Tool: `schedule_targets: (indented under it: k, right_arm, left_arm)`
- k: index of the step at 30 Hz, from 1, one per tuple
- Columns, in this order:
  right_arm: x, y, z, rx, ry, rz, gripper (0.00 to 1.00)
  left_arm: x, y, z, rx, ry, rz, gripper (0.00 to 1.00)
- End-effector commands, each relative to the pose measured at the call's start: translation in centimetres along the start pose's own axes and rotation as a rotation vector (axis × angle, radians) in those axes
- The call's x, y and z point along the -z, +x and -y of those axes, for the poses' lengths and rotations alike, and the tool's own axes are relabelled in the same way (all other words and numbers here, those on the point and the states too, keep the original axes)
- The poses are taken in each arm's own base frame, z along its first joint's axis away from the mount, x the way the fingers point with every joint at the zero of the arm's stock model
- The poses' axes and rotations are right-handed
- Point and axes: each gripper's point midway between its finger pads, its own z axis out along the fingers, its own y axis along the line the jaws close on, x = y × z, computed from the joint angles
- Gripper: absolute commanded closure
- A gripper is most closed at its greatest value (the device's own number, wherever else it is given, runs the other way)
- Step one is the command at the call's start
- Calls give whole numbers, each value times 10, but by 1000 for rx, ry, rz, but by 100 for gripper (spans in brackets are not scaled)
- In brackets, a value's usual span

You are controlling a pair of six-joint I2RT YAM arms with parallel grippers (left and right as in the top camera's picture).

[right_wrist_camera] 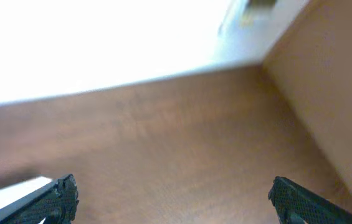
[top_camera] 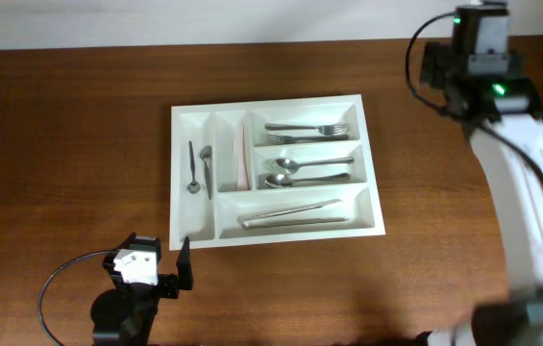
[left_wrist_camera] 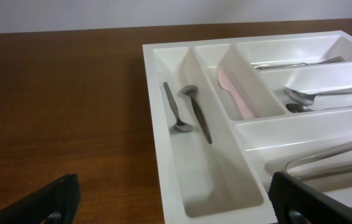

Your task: Pack container

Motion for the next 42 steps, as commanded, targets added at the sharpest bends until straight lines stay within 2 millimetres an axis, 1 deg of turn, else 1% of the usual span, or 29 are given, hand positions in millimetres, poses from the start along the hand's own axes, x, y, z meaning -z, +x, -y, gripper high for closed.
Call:
schedule_targets:
  k: [1,3,4,5,7,9,10,12,13,15,18,21,25,26,28,31,33,35,40,42]
  right_arm:
    - [61,-29,12,-53,-35,130,1]
    - [85,-36,17,-70,-52,179,1]
    - [103,-37,23,-81,-63,209,1]
    - [111,-36,25,-85,-68,221,1]
    - [126,-25,33,-89,-73,234,1]
    - [133,-7,39,-86,-72,227,1]
    - [135,4,41,-81,-71,218,1]
    - [134,38,45,-64,-63,184,1]
    - [133,50,47,-57,-59,171,1]
    - [129,89,50,-36,-52,130,1]
    - [123,139,52,-8,-49,77,1]
    - [121,180,55,17,-45,27,1]
    - [128,231,65,51,-39,-36,1]
    - [130,241,68,56,-37,-47,1]
    - [132,256,71,59,-37,-52,1]
    - [132,270,69,41,-59,-20,1]
    - [132,269,60,16,-112,26,1]
    - [132,262,50,-14,-167,92,1]
    - [130,238,12,-84,-369,309,1]
    - [129,237,2,-96,-416,369,1]
  left_arm:
    - [-2,3,2,-17,9,0,1]
    - [-2,3,2,-17,10,0,1]
    - [-2,3,2,-17,10,0,1]
    - [-2,3,2,-17,10,0,1]
    - [-2,3,2,-17,10,0,1]
    - [-2,3,2,-17,10,0,1]
    - [-2,3,2,-17,10,0,1]
    - [-2,3,2,-17,10,0,1]
    - [-2,3,2,-17,10,0,1]
    - [-2,3,2,-17,10,0,1]
    - [-2,3,2,-17,10,0,1]
    - [-2,3,2,-17,10,0,1]
    - [-2,3,2,-17,10,0,1]
    - [-2,3,2,-17,10,1,1]
    - [-2,3,2,-17,9,0,1]
    - [-2,3,2,-17,10,0,1]
    - [-2,3,2,-17,9,1,1]
    - [-2,3,2,-17,9,0,1]
    - [-2,3,2,-17,10,0,1]
    - [-2,3,2,-17,10,0,1]
